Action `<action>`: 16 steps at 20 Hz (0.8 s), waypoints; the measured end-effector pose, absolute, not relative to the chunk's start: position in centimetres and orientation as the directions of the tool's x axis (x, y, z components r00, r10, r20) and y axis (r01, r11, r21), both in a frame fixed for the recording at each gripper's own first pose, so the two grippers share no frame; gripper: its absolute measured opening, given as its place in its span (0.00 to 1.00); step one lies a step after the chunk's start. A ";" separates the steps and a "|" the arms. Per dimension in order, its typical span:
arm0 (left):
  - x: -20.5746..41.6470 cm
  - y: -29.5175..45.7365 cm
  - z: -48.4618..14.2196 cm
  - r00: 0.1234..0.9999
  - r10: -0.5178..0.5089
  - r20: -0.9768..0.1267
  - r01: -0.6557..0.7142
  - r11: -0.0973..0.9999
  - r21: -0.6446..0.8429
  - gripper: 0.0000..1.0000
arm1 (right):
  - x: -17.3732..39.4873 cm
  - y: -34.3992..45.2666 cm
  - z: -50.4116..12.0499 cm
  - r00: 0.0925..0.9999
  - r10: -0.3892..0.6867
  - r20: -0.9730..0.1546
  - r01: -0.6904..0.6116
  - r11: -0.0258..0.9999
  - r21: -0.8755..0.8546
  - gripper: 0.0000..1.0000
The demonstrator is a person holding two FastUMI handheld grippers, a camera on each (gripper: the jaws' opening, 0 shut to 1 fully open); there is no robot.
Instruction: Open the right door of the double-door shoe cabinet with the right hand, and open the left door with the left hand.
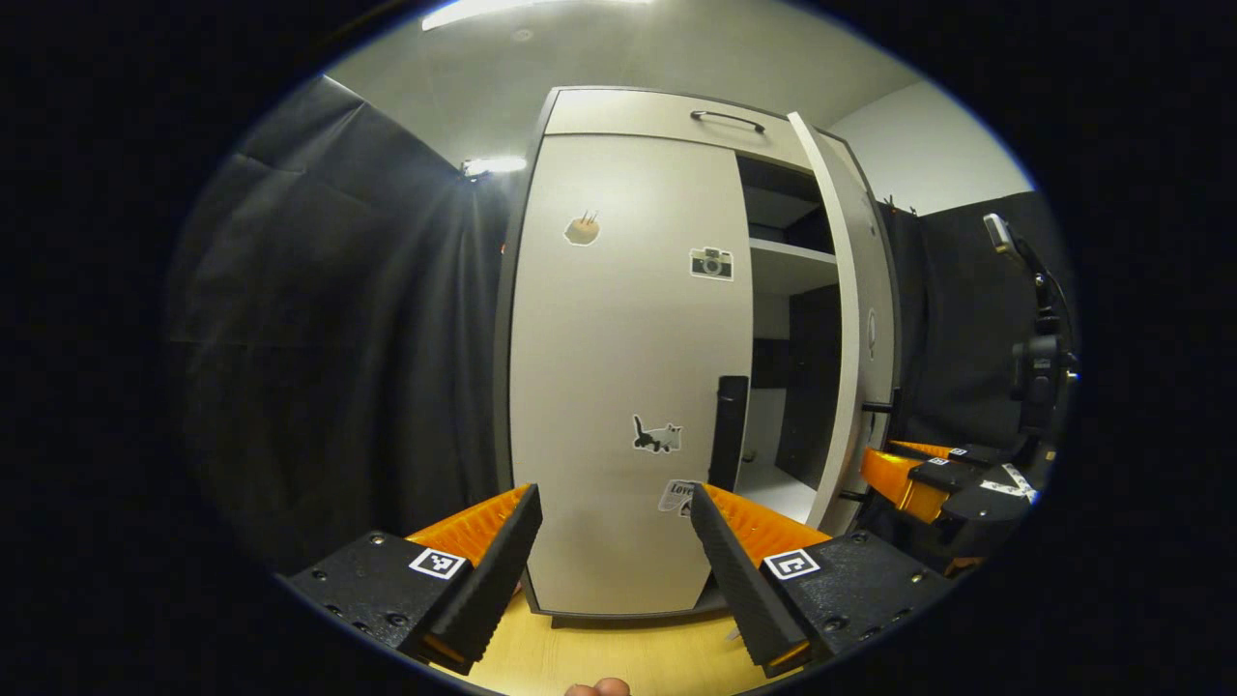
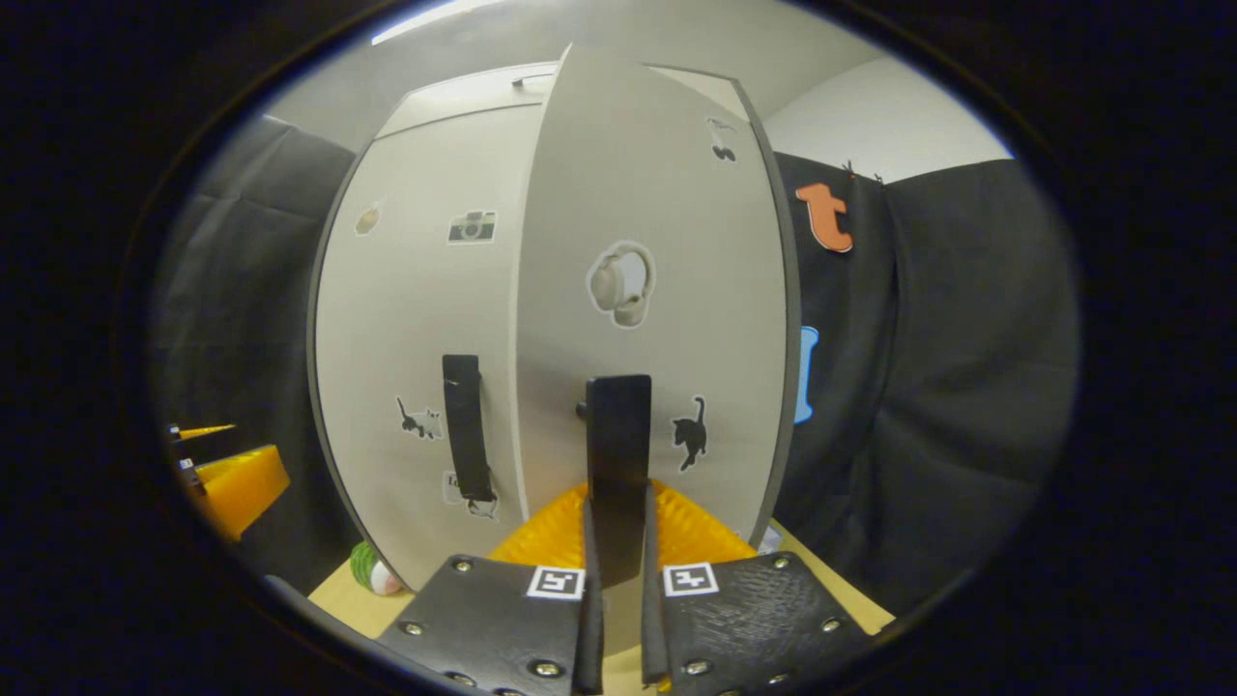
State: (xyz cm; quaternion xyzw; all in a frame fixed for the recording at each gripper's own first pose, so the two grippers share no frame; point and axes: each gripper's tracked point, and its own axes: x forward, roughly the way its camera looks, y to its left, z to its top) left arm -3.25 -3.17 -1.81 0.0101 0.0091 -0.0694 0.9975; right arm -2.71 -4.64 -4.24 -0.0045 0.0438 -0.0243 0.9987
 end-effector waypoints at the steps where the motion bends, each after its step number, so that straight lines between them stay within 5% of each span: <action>1: -3.2 -3.5 -1.9 0.988 -0.150 -0.020 0.150 0.988 0.020 0.96 | -2.9 -4.9 -4.2 0.995 -0.051 -0.085 0.050 0.999 -0.019 0.16; 5: -2.7 -5.4 -2.4 0.979 -0.200 -0.030 0.200 0.980 0.005 0.99 | -3.8 -5.9 -4.1 0.993 -0.046 -0.109 0.048 0.999 0.022 0.07; 16: -2.9 -10.3 -4.2 0.945 -0.320 -0.071 0.319 0.947 -0.035 0.96 | -8.0 -11.6 -3.9 0.978 -0.184 -0.096 0.178 0.982 -0.066 0.06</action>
